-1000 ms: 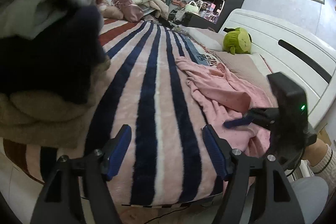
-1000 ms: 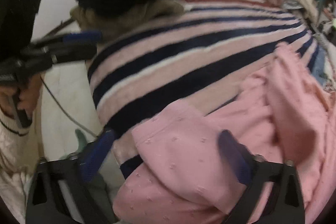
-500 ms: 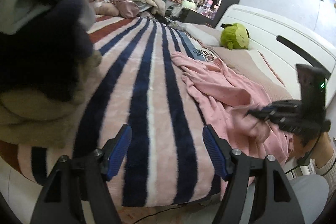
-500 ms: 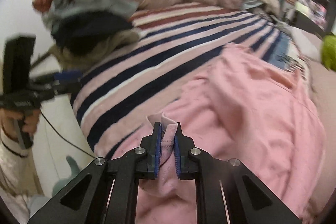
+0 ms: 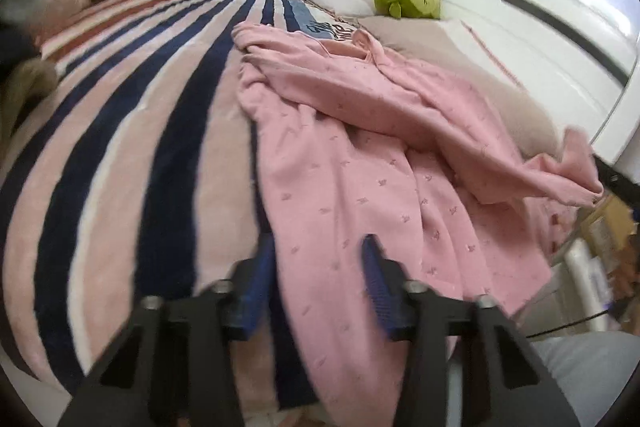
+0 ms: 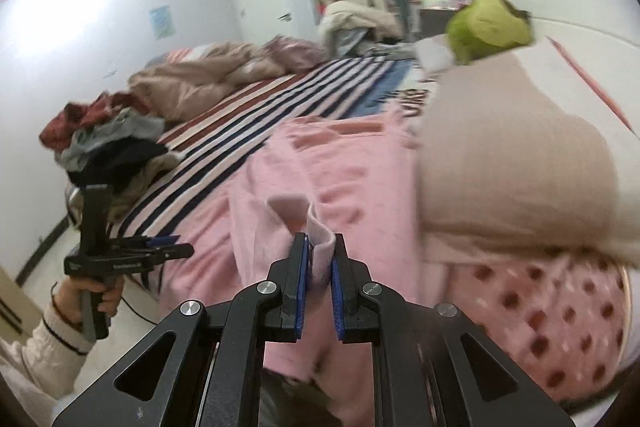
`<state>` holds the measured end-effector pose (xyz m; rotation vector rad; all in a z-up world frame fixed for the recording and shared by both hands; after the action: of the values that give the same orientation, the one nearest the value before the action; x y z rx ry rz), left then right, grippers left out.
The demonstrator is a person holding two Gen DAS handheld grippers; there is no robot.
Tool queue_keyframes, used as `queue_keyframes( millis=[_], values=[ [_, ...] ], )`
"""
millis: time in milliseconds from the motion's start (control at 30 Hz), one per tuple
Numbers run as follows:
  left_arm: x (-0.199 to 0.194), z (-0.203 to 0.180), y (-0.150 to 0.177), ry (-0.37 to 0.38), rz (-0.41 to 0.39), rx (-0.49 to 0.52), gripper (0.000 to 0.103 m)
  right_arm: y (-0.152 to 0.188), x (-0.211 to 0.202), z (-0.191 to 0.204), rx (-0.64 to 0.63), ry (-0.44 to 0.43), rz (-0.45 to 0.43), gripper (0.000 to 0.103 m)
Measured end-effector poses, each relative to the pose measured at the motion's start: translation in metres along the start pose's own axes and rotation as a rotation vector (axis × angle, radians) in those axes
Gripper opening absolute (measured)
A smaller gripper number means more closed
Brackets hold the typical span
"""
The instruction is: Fold small clothes
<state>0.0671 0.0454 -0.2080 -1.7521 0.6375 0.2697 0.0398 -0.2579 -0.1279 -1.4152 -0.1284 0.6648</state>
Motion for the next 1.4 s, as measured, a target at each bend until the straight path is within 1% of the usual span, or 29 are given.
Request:
queue_keyframes(
  millis=[33, 67, 167, 200, 300, 333, 367, 400, 433, 500, 567, 600, 633, 667, 700, 733, 800, 833, 867, 900, 933, 1033, 1133, 1167, 1267, 1300, 1333, 1367, 1400],
  values=[
    [0.003, -0.003, 0.000, -0.004, 0.005, -0.002, 0.006, 0.002, -0.005, -0.008, 0.022, 0.004, -0.008, 0.004],
    [0.003, -0.005, -0.001, -0.006, 0.007, -0.012, 0.004, 0.002, -0.010, -0.015, 0.040, 0.004, -0.016, 0.004],
    [-0.011, -0.007, -0.005, -0.062, -0.041, 0.027, 0.003, 0.006, -0.014, -0.024, 0.077, -0.033, -0.021, 0.004],
    [-0.025, -0.002, -0.008, -0.103, -0.069, 0.044, 0.003, 0.006, -0.014, -0.023, 0.077, -0.047, -0.020, 0.004],
    [-0.046, 0.022, -0.014, -0.142, -0.066, 0.047, 0.003, 0.006, -0.008, -0.016, 0.043, -0.072, -0.004, 0.008],
    [-0.049, 0.028, -0.014, -0.158, -0.057, 0.053, 0.003, 0.005, -0.003, -0.014, 0.034, -0.083, 0.004, 0.017],
    [-0.052, 0.034, -0.013, -0.168, -0.052, 0.059, 0.003, 0.005, 0.003, -0.012, 0.030, -0.092, 0.009, 0.023],
    [-0.054, 0.040, -0.010, -0.182, -0.042, 0.061, 0.003, 0.002, 0.012, -0.009, 0.027, -0.098, 0.018, 0.036],
    [-0.055, 0.042, -0.008, -0.200, -0.040, 0.069, 0.003, 0.003, 0.020, -0.005, 0.023, -0.103, 0.027, 0.040],
    [-0.054, 0.049, -0.004, -0.263, -0.035, 0.100, 0.001, 0.001, 0.040, 0.003, -0.001, -0.110, 0.059, 0.040],
    [-0.053, 0.055, -0.001, -0.305, -0.026, 0.100, 0.000, 0.001, 0.062, 0.011, -0.038, -0.121, 0.108, 0.041],
    [-0.052, 0.059, 0.000, -0.290, -0.015, 0.094, 0.001, 0.003, 0.075, 0.015, -0.059, -0.132, 0.147, 0.045],
    [-0.054, 0.059, 0.000, -0.259, -0.014, 0.079, 0.006, 0.006, 0.086, 0.020, -0.083, -0.136, 0.185, 0.049],
    [-0.055, 0.058, -0.002, -0.228, -0.020, 0.063, 0.024, 0.011, 0.096, 0.023, -0.118, -0.125, 0.225, 0.051],
    [-0.060, 0.053, -0.005, -0.182, -0.045, 0.063, 0.039, 0.015, 0.103, 0.025, -0.149, -0.106, 0.251, 0.053],
    [-0.063, 0.048, -0.006, -0.156, -0.059, 0.077, 0.040, 0.019, 0.110, 0.026, -0.190, -0.076, 0.282, 0.055],
    [-0.063, 0.033, -0.011, -0.097, -0.069, 0.112, 0.040, 0.030, 0.118, 0.026, -0.244, -0.040, 0.339, 0.056],
    [-0.061, 0.027, -0.014, -0.071, -0.072, 0.116, 0.040, 0.036, 0.119, 0.025, -0.246, -0.042, 0.360, 0.049],
    [-0.059, 0.021, -0.016, -0.041, -0.076, 0.119, 0.042, 0.039, 0.118, 0.024, -0.237, -0.054, 0.369, 0.036],
    [-0.057, 0.014, -0.019, -0.010, -0.081, 0.122, 0.043, 0.041, 0.115, 0.024, -0.217, -0.079, 0.376, 0.003],
    [-0.055, 0.006, -0.022, 0.017, -0.085, 0.129, 0.043, 0.042, 0.109, 0.024, -0.194, -0.096, 0.377, 0.003],
    [-0.048, -0.012, -0.032, 0.060, -0.098, 0.157, 0.045, 0.036, 0.084, 0.025, -0.117, -0.138, 0.334, 0.002],
    [-0.043, -0.027, -0.038, 0.102, -0.100, 0.154, 0.047, 0.031, 0.060, 0.022, -0.020, -0.174, 0.296, 0.002],
    [-0.040, -0.031, -0.038, 0.111, -0.100, 0.153, 0.048, 0.032, 0.056, 0.021, -0.012, -0.171, 0.292, 0.002],
    [-0.033, -0.044, -0.038, 0.124, -0.090, 0.149, 0.048, 0.043, 0.055, 0.014, -0.038, -0.091, 0.309, 0.002],
    [-0.033, -0.050, -0.038, 0.129, -0.089, 0.151, 0.050, 0.045, 0.054, 0.003, -0.008, -0.070, 0.301, 0.002],
    [-0.033, -0.053, -0.038, 0.129, -0.090, 0.157, 0.053, 0.044, 0.051, -0.002, 0.015, -0.065, 0.285, 0.005],
    [-0.034, -0.056, -0.037, 0.128, -0.093, 0.161, 0.060, 0.042, 0.047, -0.010, 0.037, -0.057, 0.259, 0.011],
    [-0.037, -0.059, -0.038, 0.126, -0.101, 0.171, 0.064, 0.039, 0.040, -0.017, 0.046, -0.040, 0.228, 0.034]
  ],
)
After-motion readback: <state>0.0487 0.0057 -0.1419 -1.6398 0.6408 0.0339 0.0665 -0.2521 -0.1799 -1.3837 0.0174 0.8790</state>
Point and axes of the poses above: each gripper's, at about its wrist camera, not at the fingertips, and x roughly the way its jaws point, z to its left, y to its underside, the point moved 1 cm from there along x, roughly the way its jaws point, and after that the axes turned 15 degrees about -z, right-handed, at the moved point
